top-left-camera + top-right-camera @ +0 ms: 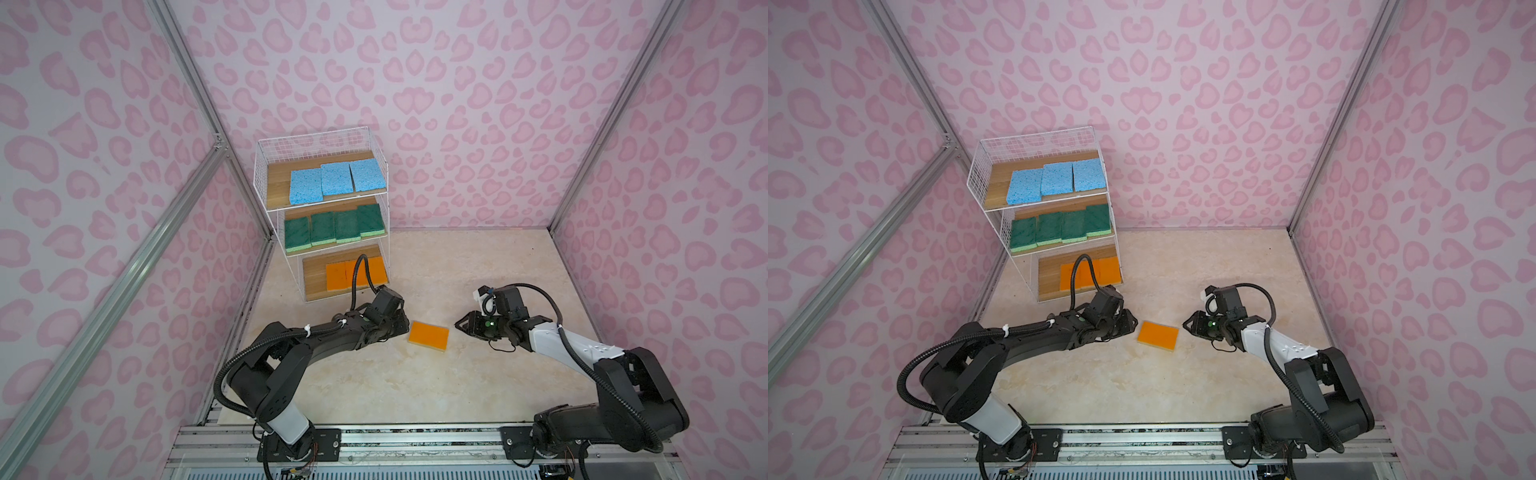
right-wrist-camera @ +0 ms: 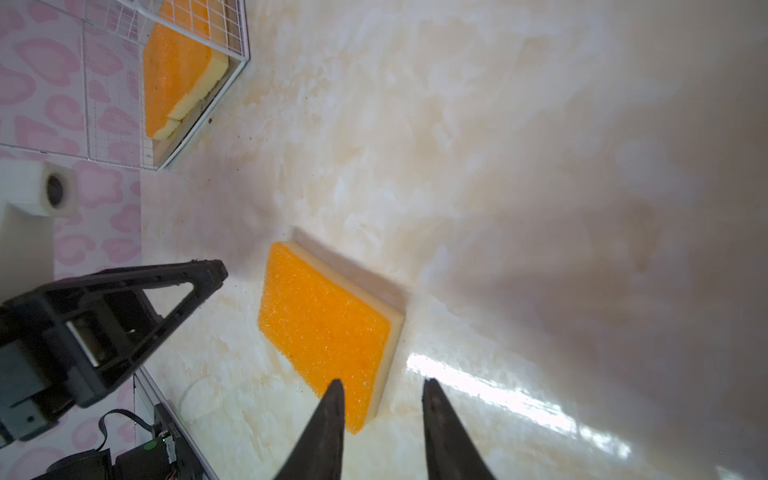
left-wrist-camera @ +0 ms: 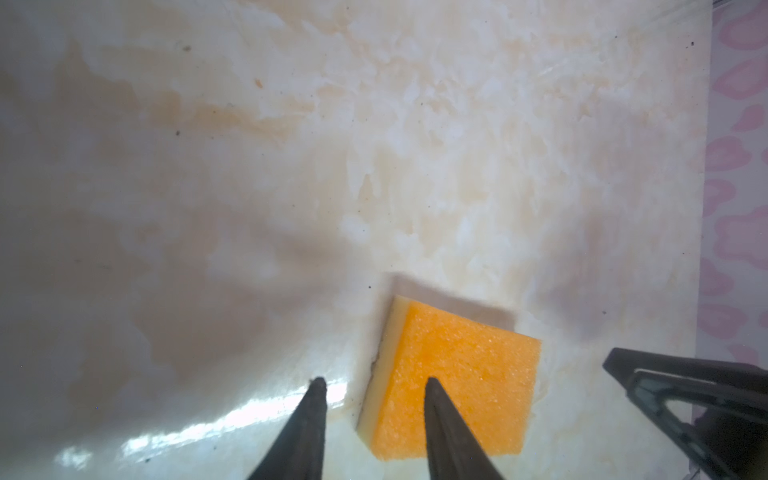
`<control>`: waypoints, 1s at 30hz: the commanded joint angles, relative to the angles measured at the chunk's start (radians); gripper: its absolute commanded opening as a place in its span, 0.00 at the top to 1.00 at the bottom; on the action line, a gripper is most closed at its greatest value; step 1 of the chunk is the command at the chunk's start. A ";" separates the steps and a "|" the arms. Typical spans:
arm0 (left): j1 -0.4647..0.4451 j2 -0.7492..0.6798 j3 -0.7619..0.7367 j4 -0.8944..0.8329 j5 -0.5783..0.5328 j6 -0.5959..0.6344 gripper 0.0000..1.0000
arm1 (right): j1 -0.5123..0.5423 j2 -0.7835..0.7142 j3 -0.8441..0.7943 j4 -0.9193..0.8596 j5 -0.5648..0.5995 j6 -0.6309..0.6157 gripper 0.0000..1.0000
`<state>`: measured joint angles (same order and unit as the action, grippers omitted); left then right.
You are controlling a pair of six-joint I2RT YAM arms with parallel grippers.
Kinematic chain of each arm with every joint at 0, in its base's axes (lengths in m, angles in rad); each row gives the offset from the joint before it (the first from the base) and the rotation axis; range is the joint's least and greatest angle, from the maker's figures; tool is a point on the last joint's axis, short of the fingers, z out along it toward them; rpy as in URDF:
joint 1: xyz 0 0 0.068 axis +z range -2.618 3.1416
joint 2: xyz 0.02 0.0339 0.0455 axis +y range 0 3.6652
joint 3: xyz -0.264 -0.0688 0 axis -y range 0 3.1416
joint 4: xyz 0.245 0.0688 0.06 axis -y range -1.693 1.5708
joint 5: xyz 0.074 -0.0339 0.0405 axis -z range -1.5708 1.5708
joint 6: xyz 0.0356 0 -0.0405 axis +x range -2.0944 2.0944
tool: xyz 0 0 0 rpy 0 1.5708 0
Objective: Place and organize the cleaning sponges onto the shelf
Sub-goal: 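Grasp the orange sponge with the left gripper while the right gripper opens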
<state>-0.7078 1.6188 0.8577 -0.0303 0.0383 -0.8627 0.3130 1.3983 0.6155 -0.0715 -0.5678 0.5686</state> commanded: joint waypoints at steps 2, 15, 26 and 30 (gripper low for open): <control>0.010 -0.045 0.001 -0.017 0.019 0.076 0.59 | 0.019 -0.006 -0.041 0.054 0.015 0.033 0.81; 0.015 -0.145 -0.053 -0.021 0.079 0.153 0.47 | 0.126 0.180 0.006 0.213 0.048 0.119 0.92; 0.015 -0.145 -0.133 0.006 0.068 0.106 0.62 | 0.155 0.257 0.135 0.177 0.062 0.100 0.88; 0.014 -0.097 -0.134 0.026 0.046 0.095 0.63 | 0.144 0.215 0.123 0.154 0.065 0.088 0.86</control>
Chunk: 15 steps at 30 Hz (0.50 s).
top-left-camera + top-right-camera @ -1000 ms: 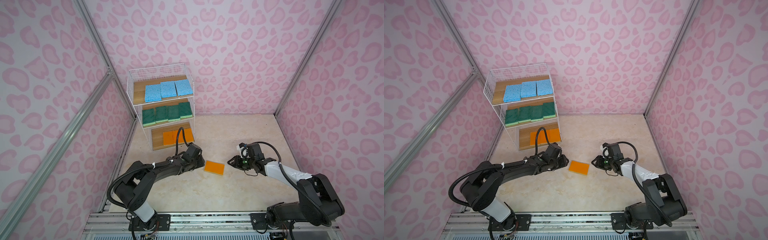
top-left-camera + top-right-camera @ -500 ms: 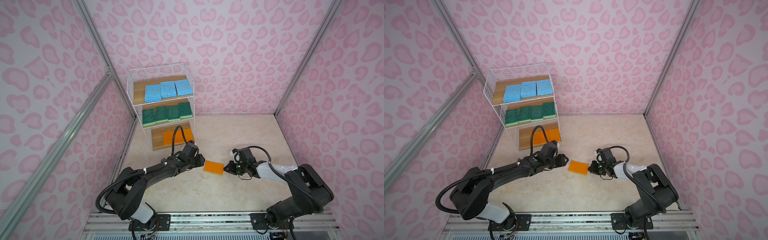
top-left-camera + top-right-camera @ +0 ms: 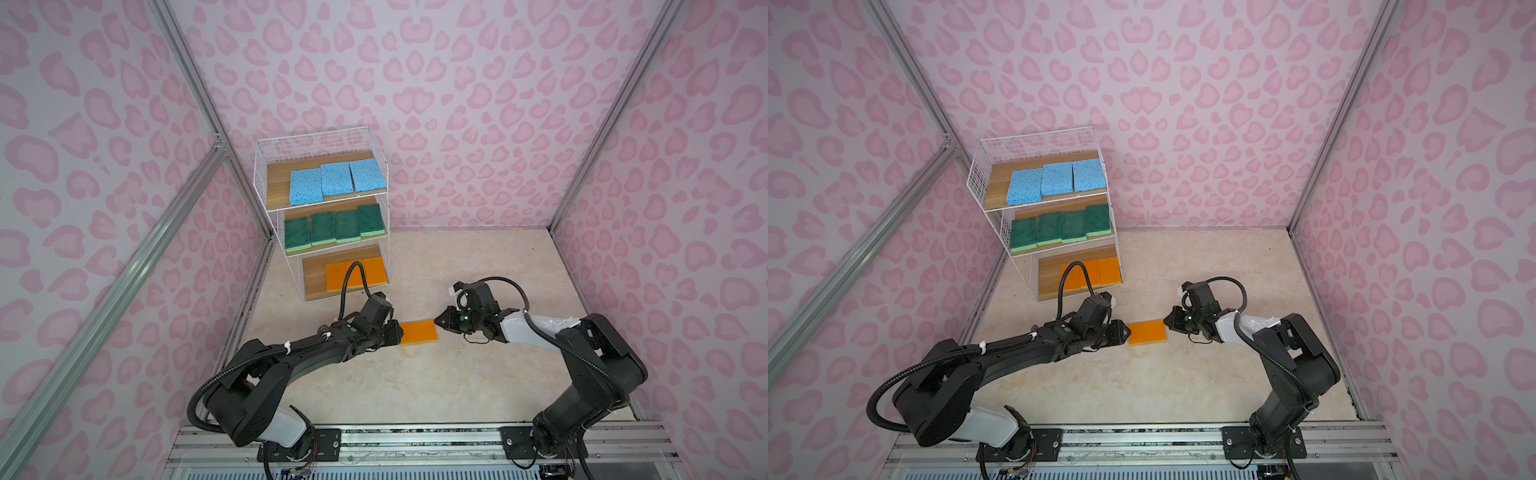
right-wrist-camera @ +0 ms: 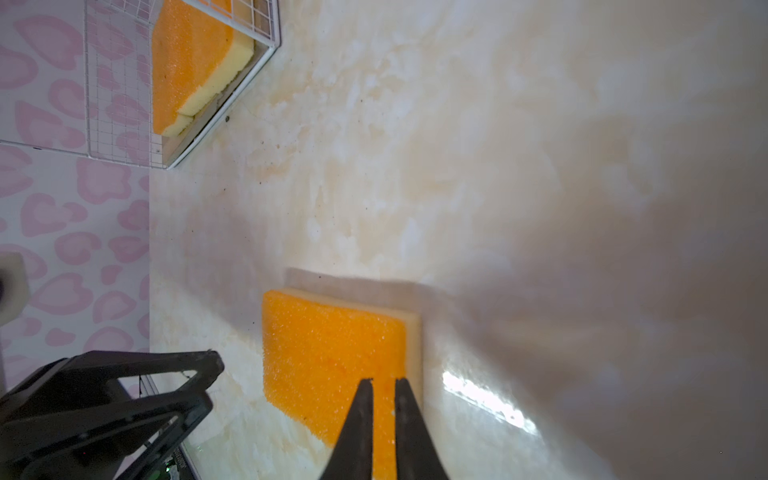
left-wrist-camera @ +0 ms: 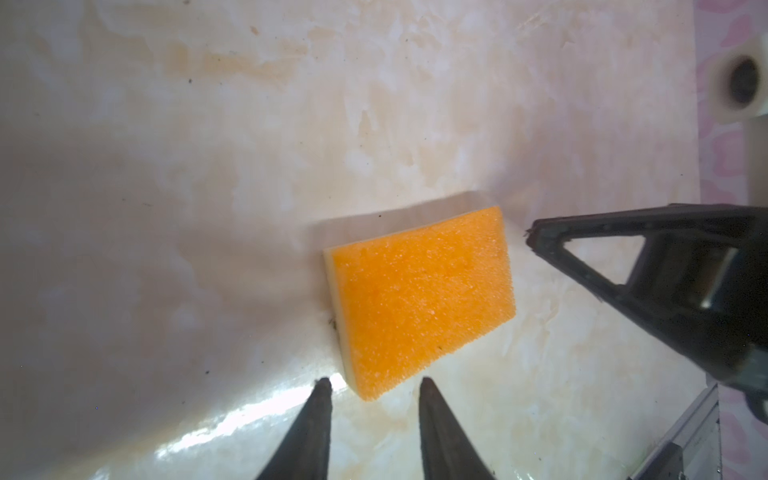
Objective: Place and organize the cleaning sponges onto the shelf
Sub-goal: 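Grasp the orange sponge with the left gripper while the right gripper opens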
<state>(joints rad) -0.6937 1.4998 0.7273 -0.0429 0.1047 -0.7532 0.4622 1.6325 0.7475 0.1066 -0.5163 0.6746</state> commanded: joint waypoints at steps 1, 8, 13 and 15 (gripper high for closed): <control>0.000 0.034 0.002 0.043 -0.021 -0.014 0.63 | -0.009 -0.029 -0.017 -0.027 0.012 -0.019 0.85; 0.000 0.100 0.045 0.053 -0.048 -0.022 0.63 | -0.041 -0.118 -0.083 -0.041 0.010 -0.023 0.79; 0.001 0.135 0.047 0.095 -0.044 -0.045 0.65 | -0.061 -0.175 -0.111 -0.076 0.010 -0.039 0.78; 0.000 0.159 0.054 0.104 -0.033 -0.052 0.71 | -0.073 -0.195 -0.118 -0.091 0.009 -0.046 0.78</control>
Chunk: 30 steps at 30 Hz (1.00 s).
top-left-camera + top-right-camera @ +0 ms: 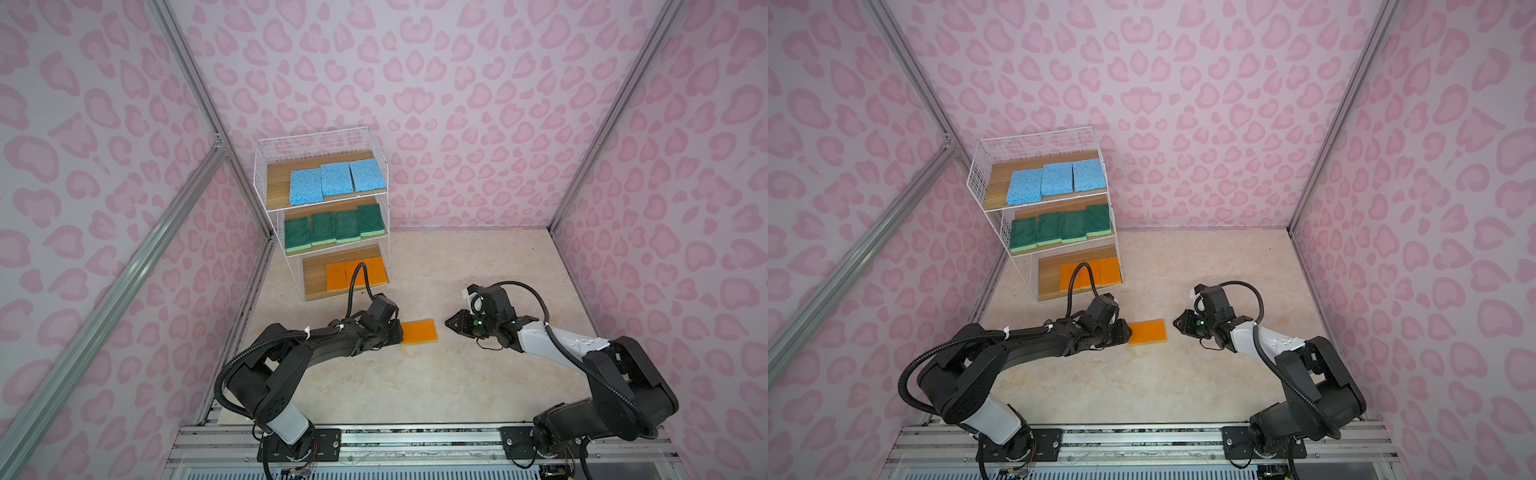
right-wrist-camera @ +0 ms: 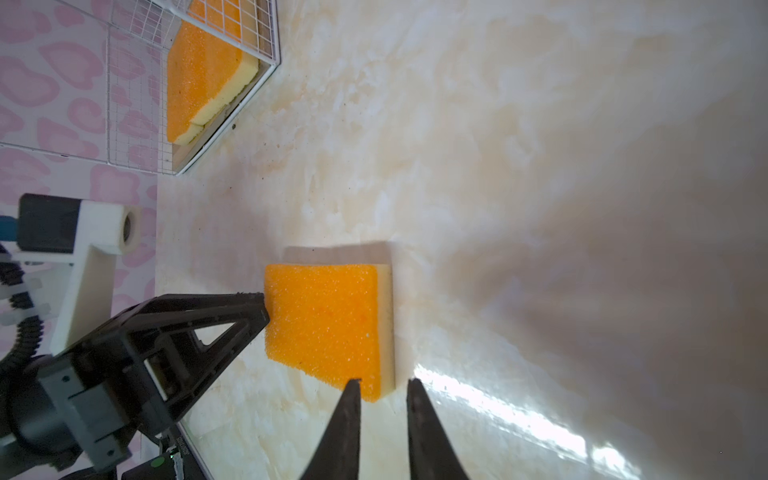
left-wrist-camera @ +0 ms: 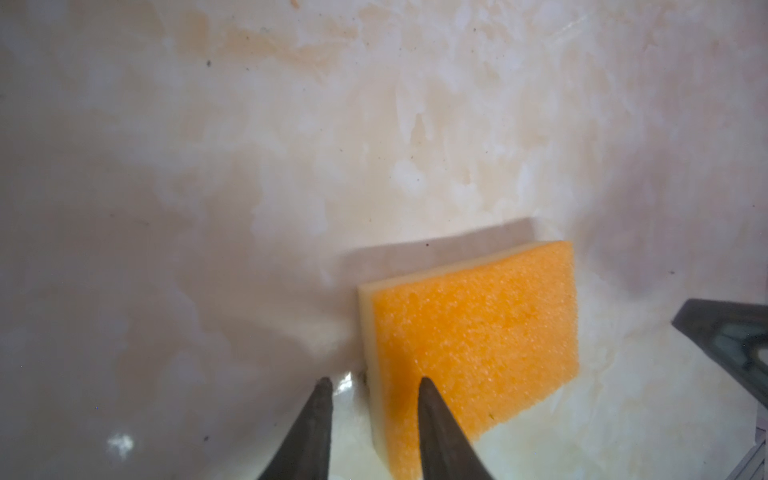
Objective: Place and organize the cleaning sponges onto the shelf
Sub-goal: 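Grasp the orange sponge with the left gripper while the right gripper opens, then carry the orange sponge to the bottom shelf with the left gripper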
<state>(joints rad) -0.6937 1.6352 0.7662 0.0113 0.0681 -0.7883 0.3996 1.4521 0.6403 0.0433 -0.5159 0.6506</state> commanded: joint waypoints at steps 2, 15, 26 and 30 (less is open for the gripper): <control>0.000 0.042 0.020 0.056 0.006 -0.025 0.75 | -0.020 -0.035 -0.018 -0.037 0.007 -0.026 0.78; 0.027 -0.059 -0.044 0.056 -0.081 -0.169 0.96 | -0.041 -0.104 -0.028 -0.079 0.008 -0.032 0.78; 0.170 -0.577 -0.303 -0.024 -0.328 -0.518 0.97 | -0.041 -0.107 0.006 -0.062 -0.002 -0.012 0.78; 0.219 -0.711 -0.361 -0.025 -0.459 -0.629 0.98 | -0.042 -0.088 0.015 -0.044 -0.011 -0.007 0.78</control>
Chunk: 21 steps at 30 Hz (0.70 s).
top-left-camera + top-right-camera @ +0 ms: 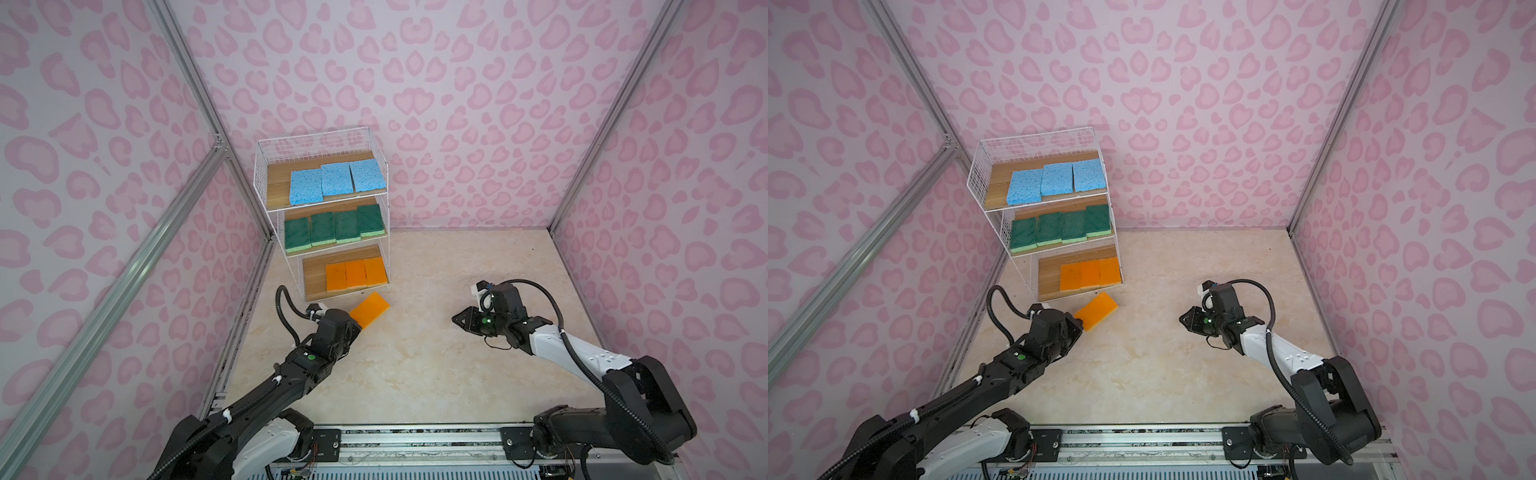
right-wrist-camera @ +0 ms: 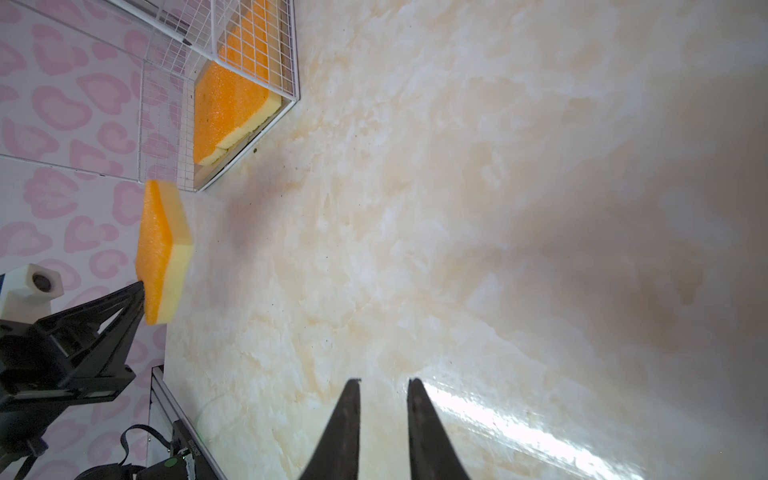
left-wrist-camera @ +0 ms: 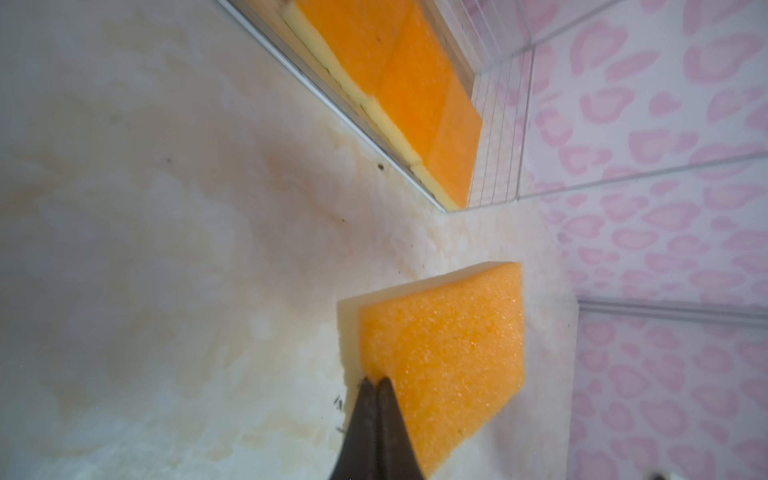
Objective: Place and organize the cleaning sponges onto the shelf
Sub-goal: 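Carry the orange sponge to the bottom shelf with the left gripper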
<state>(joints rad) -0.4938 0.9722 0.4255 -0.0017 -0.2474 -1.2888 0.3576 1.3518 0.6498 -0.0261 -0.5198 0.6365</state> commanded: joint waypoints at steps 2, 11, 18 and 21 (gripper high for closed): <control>0.052 -0.088 -0.022 -0.029 -0.201 -0.170 0.98 | 0.000 0.020 0.007 0.034 -0.013 0.009 0.78; 0.224 -0.022 0.017 -0.005 -0.229 -0.331 0.98 | 0.000 0.056 0.005 0.073 -0.036 0.013 0.78; 0.285 0.110 0.097 0.034 -0.244 -0.386 0.98 | 0.000 0.076 0.006 0.080 -0.039 0.005 0.78; 0.291 0.175 0.119 0.068 -0.251 -0.416 0.97 | 0.000 0.087 0.004 0.091 -0.043 0.007 0.78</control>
<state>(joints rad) -0.2089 1.1091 0.5228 0.0147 -0.4622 -1.6524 0.3576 1.4273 0.6544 0.0383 -0.5529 0.6510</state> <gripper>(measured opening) 0.049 0.222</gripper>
